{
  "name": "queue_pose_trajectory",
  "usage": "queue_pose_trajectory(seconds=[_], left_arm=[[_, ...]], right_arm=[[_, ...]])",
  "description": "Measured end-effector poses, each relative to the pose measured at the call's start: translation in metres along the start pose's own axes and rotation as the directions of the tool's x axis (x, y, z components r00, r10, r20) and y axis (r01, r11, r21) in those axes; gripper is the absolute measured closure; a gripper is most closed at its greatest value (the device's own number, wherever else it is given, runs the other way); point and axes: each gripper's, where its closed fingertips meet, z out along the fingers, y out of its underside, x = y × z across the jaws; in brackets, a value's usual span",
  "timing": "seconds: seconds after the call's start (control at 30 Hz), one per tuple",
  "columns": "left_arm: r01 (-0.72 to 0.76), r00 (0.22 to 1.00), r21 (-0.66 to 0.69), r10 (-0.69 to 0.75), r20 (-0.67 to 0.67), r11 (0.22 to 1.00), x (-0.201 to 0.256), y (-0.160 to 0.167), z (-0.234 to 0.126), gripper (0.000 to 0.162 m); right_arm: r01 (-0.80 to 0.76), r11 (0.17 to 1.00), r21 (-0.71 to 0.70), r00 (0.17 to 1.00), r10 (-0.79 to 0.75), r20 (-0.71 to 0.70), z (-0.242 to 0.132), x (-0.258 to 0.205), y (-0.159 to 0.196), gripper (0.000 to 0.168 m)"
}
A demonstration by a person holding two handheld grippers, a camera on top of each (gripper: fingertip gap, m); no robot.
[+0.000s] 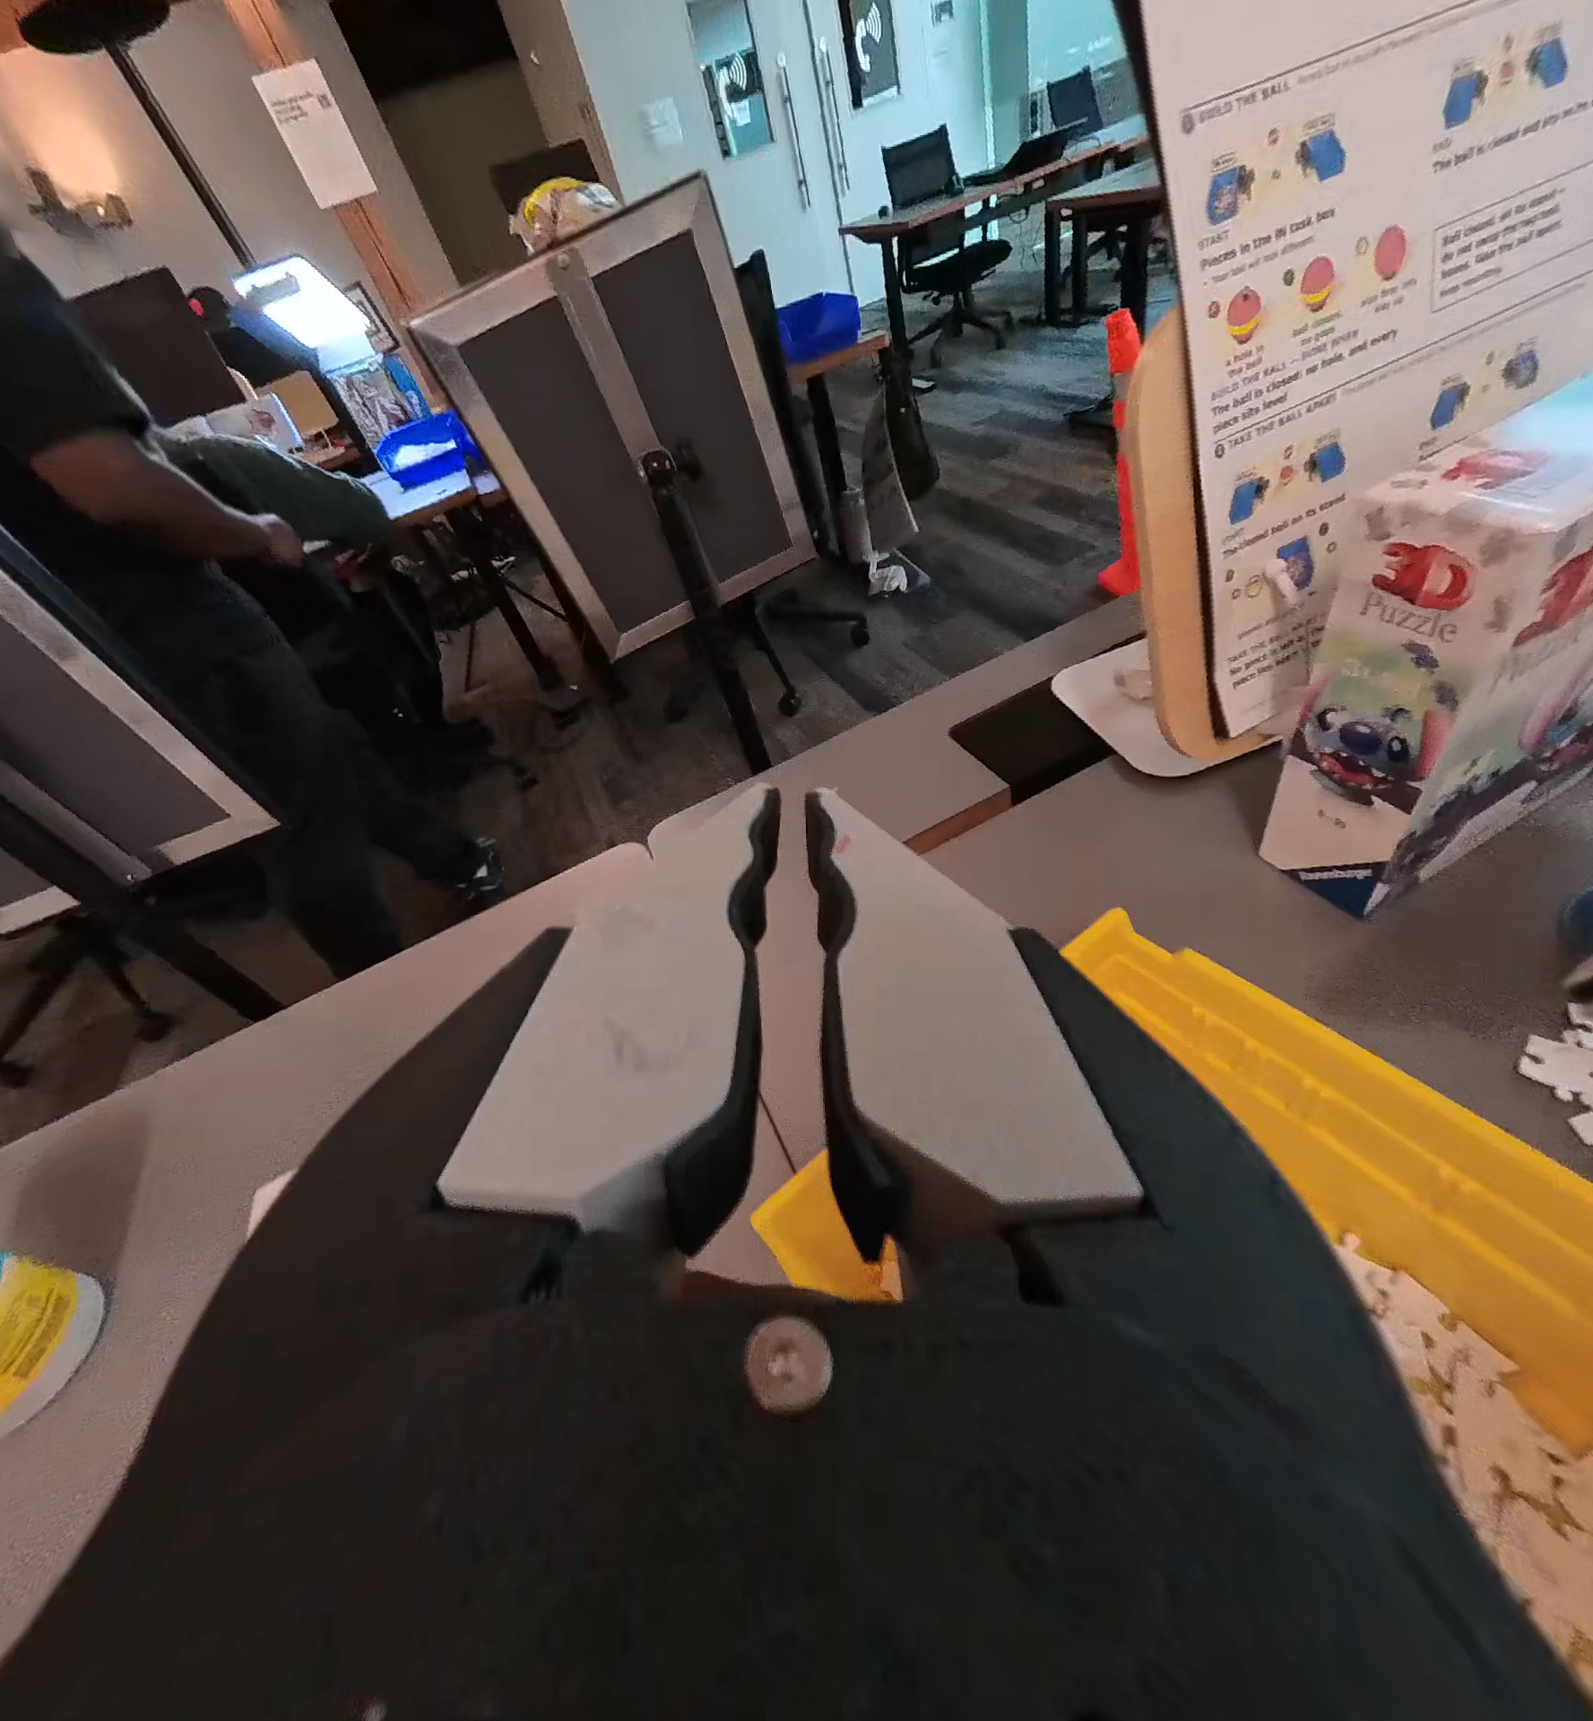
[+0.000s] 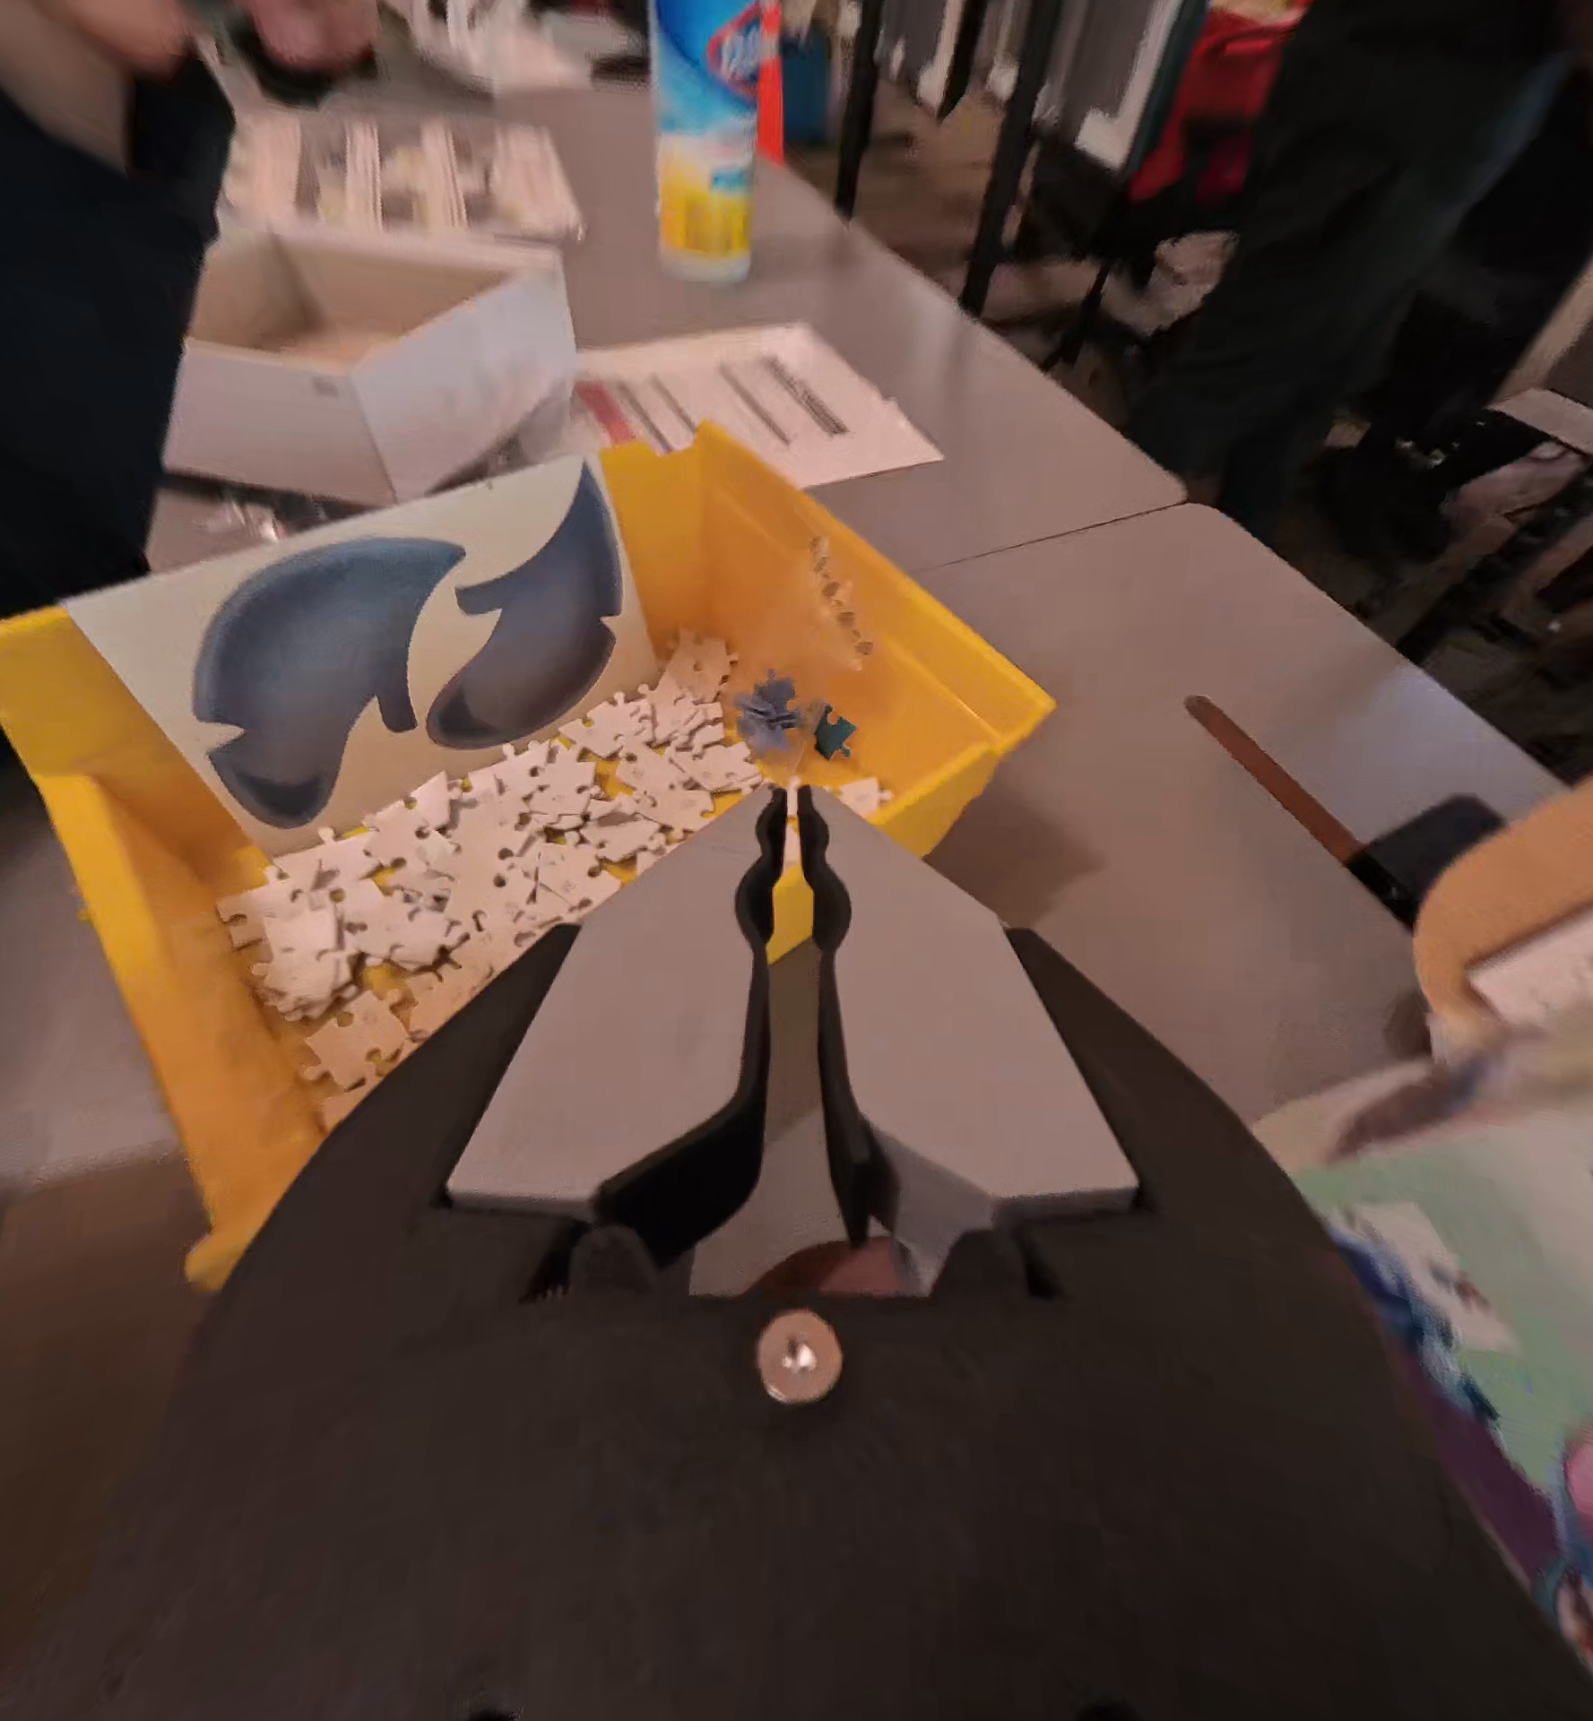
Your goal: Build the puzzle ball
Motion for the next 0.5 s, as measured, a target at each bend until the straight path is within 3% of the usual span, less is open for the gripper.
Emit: queue_pose_trajectory(seconds=[0.13,0.23,0.33,0.5], left_arm=[[0.073,0.996,0.051,-0.075,0.037,0.996,-0.014,-0.010,-0.008,0.162],[0.173,0.985,0.121,-0.174,0.004,0.978,-0.024,-0.022,-0.018,0.162],[0.225,0.974,0.123,-0.223,-0.032,0.967,-0.027,-0.023,-0.020,0.162],[0.233,0.972,0.143,-0.226,-0.061,0.962,-0.022,-0.030,-0.024,0.162]], right_arm=[[0.132,0.979,-0.153,0.990,-0.123,0.063,0.056,-0.034,-0.011,0.168],[0.098,0.958,-0.270,0.984,-0.052,0.172,0.094,-0.061,-0.010,0.168],[0.045,0.896,-0.441,0.961,0.082,0.265,0.130,-0.089,0.004,0.168],[0.100,0.770,-0.630,0.973,0.057,0.223,0.182,-0.088,0.049,0.168]])
